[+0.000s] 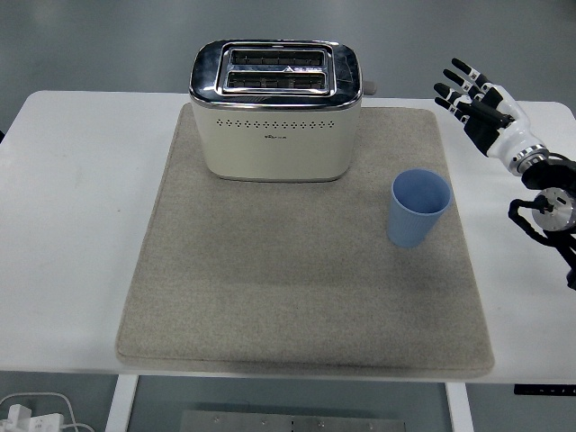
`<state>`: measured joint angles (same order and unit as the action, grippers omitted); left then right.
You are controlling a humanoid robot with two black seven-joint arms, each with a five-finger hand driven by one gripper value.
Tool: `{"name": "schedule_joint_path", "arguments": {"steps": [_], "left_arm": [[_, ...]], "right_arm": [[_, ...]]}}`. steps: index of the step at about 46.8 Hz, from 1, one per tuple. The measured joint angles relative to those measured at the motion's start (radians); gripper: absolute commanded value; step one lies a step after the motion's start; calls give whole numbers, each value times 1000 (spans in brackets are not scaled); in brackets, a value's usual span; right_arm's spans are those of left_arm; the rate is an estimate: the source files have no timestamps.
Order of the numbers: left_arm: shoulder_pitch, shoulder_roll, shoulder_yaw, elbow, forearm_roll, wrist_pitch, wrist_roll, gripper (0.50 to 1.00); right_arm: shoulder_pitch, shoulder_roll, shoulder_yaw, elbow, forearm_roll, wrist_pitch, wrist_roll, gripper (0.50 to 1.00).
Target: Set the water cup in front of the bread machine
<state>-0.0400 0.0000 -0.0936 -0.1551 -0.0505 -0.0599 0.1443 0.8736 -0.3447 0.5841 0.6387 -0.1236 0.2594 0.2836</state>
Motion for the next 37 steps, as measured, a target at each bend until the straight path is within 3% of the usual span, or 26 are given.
{"name": "schedule_joint_path", "arguments": {"steps": [20, 37], "left_arm": [[1, 0, 0, -12, 3, -3, 2, 1000], [0, 0, 1, -13, 2, -1, 2, 1000]], "right_arm": [[-109, -151, -1, 90, -8, 105, 62, 928], [-186, -291, -12, 121, -19, 268, 140, 928]]}}
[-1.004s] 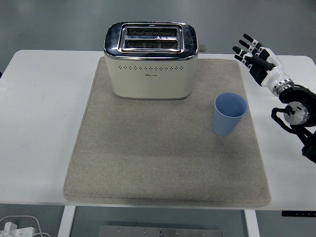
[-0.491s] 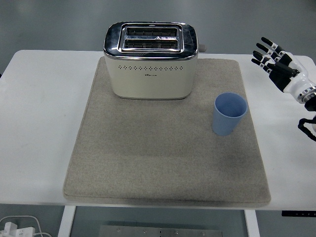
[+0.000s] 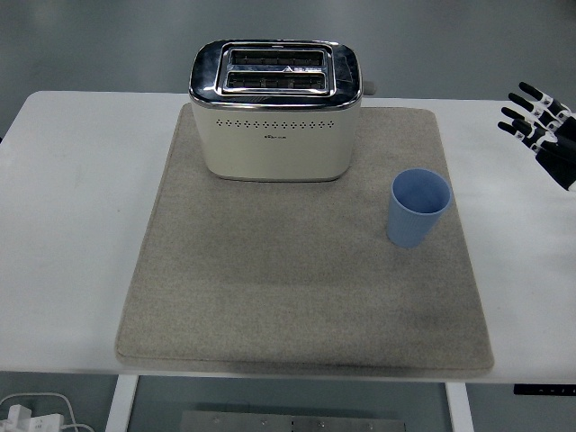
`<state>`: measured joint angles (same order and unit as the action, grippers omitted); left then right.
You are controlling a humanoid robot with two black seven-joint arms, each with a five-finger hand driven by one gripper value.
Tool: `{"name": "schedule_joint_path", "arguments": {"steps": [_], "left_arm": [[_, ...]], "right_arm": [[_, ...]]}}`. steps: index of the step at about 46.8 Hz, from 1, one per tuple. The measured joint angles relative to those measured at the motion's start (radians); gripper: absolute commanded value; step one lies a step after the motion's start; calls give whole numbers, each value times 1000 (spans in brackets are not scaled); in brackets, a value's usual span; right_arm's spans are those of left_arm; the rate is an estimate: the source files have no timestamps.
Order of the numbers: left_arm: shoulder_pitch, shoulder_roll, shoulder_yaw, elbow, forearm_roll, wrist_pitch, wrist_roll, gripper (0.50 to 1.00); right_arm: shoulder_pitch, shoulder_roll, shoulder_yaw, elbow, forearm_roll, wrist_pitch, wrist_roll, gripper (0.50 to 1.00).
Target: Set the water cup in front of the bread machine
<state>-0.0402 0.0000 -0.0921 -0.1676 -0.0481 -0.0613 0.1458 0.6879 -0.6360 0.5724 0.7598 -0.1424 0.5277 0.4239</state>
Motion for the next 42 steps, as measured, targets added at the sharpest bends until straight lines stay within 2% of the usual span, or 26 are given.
{"name": "schedule_joint_path", "arguments": {"steps": [7, 20, 38, 42], "left_arm": [[0, 0, 0, -1, 0, 0, 0, 1000], [0, 0, 0, -6, 1, 0, 0, 1000], [0, 0, 0, -7, 1, 0, 1, 1000], [0, 0, 0, -7, 1, -2, 1, 1000]], "right_arm": [[-54, -44, -2, 1, -36, 78, 56, 928], [-132, -62, 0, 19, -74, 83, 182, 928], [-204, -62, 6, 80, -264, 83, 187, 928], [-222, -61, 7, 105, -321, 54, 187, 928]]}}
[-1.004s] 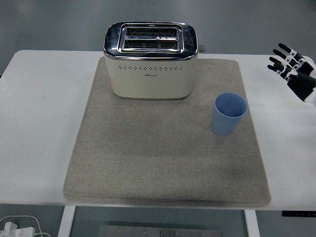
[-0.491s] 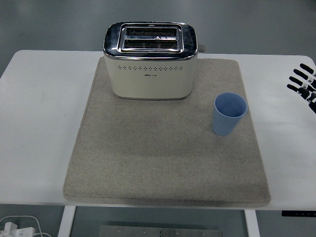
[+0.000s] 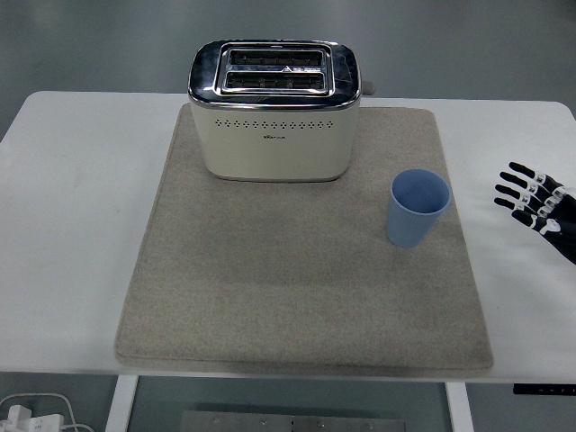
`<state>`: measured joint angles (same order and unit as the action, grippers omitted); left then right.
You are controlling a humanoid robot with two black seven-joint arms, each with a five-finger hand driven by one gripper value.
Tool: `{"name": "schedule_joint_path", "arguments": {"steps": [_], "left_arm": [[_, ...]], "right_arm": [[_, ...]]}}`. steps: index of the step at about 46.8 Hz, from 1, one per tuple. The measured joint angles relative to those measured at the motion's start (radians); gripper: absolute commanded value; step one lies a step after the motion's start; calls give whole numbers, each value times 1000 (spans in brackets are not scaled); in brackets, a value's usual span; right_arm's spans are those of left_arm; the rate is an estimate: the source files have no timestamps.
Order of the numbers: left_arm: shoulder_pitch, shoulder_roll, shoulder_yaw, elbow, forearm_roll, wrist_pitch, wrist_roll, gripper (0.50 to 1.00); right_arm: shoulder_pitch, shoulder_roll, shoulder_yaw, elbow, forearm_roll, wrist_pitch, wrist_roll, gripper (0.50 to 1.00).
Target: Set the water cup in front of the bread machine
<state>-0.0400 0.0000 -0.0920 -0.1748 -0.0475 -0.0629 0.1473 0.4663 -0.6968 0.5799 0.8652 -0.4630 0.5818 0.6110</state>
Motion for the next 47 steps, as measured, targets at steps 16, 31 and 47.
{"name": "schedule_joint_path", "arguments": {"steps": [16, 31, 47], "left_arm": [[0, 0, 1, -6, 0, 0, 0, 1000], [0, 0, 2, -13, 1, 0, 0, 1000], [-2, 0, 2, -15, 1, 0, 0, 1000]], "right_arm": [[-18, 9, -7, 83, -82, -187, 0, 926], [-18, 38, -10, 115, -82, -291, 0, 926], [-18, 62, -15, 214, -81, -361, 0, 926]]}}
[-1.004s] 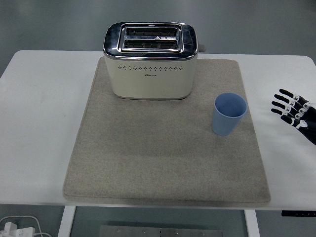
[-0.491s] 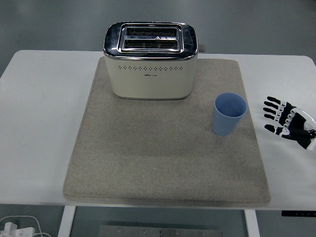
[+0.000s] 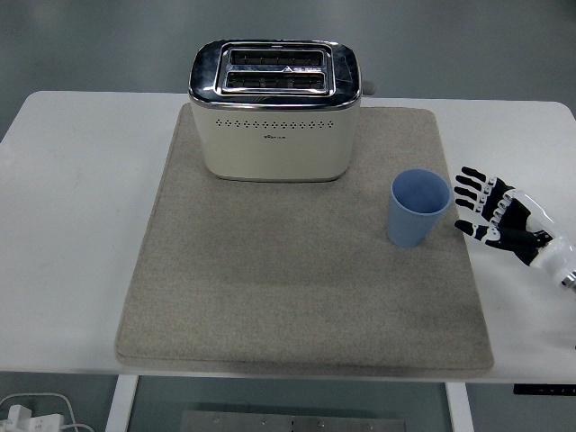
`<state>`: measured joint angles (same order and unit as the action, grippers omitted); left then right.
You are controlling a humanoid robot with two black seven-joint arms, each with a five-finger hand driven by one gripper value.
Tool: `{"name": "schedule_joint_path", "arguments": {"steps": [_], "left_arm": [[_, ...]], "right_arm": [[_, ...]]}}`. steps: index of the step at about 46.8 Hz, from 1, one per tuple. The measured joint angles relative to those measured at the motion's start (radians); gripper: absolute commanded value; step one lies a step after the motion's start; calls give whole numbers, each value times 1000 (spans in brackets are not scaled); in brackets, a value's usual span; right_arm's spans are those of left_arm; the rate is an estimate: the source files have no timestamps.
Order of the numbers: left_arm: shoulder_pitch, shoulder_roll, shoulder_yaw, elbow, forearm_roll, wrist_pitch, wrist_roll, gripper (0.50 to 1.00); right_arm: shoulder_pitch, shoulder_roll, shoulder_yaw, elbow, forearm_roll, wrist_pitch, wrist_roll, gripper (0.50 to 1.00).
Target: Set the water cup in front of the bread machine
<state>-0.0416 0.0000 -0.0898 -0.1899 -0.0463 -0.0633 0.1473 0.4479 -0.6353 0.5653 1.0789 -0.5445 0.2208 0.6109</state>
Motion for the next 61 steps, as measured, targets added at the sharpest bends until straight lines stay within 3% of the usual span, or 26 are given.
{"name": "schedule_joint_path", "arguments": {"steps": [61], "left_arm": [[-3, 0, 1, 1, 0, -27, 6, 1000]], "right_arm": [[10, 148, -31, 27, -60, -81, 0, 926]]}}
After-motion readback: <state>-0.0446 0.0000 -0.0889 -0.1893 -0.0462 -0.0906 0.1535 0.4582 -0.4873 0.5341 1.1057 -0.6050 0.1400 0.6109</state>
